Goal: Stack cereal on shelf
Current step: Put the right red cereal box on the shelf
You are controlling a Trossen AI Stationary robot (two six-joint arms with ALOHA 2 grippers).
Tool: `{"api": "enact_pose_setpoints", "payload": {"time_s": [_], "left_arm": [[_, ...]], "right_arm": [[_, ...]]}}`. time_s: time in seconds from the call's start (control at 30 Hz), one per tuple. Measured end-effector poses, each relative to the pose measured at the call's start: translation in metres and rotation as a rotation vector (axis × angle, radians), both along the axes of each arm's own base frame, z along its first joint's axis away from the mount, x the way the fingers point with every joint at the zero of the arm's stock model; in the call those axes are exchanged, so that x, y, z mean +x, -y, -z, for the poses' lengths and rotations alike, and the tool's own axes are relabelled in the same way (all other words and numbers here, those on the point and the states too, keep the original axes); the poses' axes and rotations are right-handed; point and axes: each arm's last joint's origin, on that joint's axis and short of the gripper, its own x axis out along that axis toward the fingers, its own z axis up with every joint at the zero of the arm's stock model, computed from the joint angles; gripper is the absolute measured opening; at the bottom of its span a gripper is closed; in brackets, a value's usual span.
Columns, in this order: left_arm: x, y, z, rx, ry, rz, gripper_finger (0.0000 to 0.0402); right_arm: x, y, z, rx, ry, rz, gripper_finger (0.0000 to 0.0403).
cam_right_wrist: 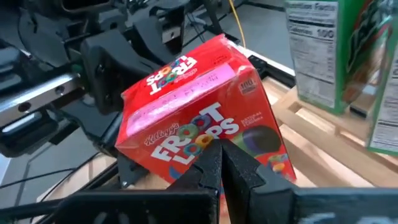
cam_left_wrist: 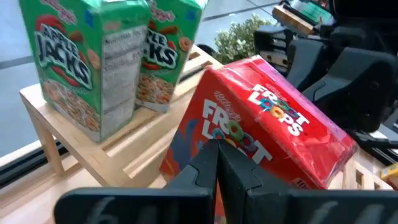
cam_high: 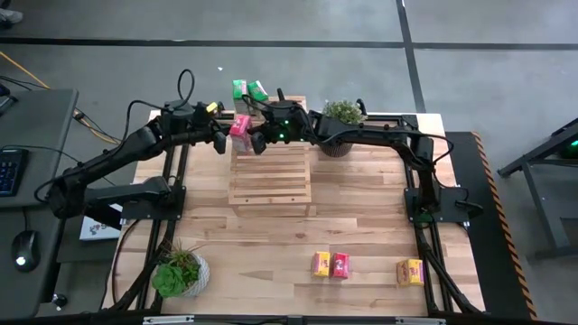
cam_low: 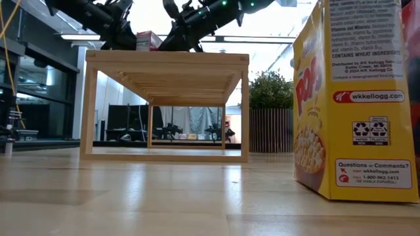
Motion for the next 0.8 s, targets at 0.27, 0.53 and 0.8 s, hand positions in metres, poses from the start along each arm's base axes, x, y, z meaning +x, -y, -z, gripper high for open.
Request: {"api": "enact_pose_setpoints", "payload": {"time_s": [0.27, 0.53, 0.8], "left_arm": [[0.0, -0.01, -0.001, -0.002, 0.034, -0.033, 0.0], [0.003, -0.013, 0.003, -0.017, 0.016, -0.039, 0.0], [0.001, -0.015, 0.002, -0.004, 0.016, -0.057, 0.0]], "right_arm": [[-0.003, 0.014, -0.002, -0.009, 0.019, 0.04, 0.0], [-0.004, 0.019, -0.001, 0.009, 0.03, 0.057, 0.0], [-0.002, 0.019, 0.002, 0.017, 0.026, 0.052, 0.0]]}}
